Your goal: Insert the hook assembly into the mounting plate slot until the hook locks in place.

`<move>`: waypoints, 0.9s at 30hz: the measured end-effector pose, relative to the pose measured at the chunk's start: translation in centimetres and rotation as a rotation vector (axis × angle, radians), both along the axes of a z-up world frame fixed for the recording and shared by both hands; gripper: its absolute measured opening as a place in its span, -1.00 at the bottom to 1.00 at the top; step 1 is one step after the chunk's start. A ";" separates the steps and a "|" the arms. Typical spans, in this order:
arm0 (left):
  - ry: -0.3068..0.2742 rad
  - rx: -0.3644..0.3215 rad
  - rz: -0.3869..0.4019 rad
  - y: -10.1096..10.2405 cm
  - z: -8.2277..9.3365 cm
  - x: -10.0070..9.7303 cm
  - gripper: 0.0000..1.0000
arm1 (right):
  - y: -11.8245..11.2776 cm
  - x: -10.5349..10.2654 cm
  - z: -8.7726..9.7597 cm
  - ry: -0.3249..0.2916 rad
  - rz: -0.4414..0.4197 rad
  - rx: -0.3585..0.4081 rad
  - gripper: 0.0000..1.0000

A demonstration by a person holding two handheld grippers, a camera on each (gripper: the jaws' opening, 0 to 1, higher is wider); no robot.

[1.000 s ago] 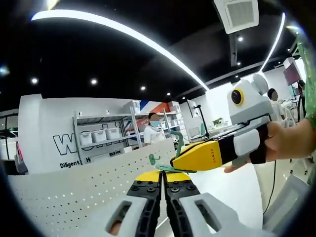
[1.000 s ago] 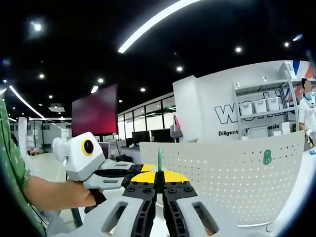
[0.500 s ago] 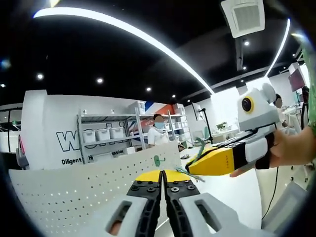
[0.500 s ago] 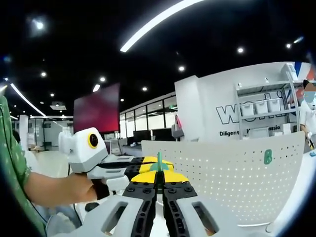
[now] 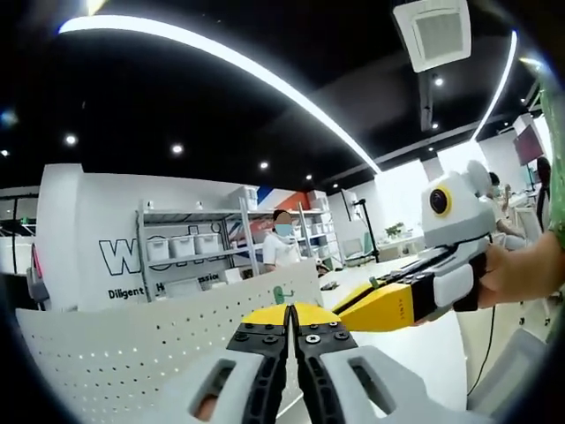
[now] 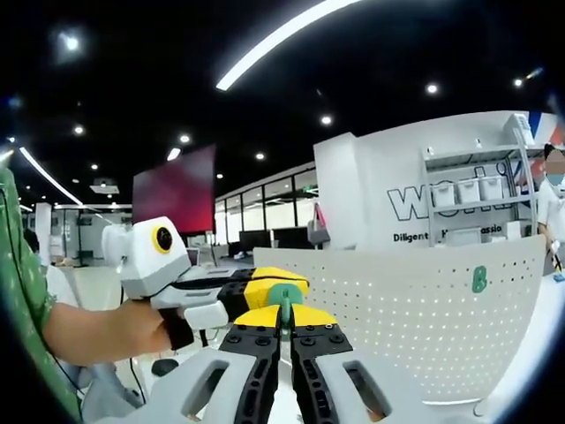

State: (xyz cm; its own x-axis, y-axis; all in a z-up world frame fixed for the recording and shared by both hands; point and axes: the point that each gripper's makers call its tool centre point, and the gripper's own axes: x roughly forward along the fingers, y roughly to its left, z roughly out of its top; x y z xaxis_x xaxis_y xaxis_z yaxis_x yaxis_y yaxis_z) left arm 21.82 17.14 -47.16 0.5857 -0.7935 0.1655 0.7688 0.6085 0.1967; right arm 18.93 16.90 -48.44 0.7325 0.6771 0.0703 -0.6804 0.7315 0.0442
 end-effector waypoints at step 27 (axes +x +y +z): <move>0.095 0.011 -0.049 0.6 -1.8 -0.6 -0.61 | -1.5 0.8 0.2 -0.002 -0.050 0.011 -0.98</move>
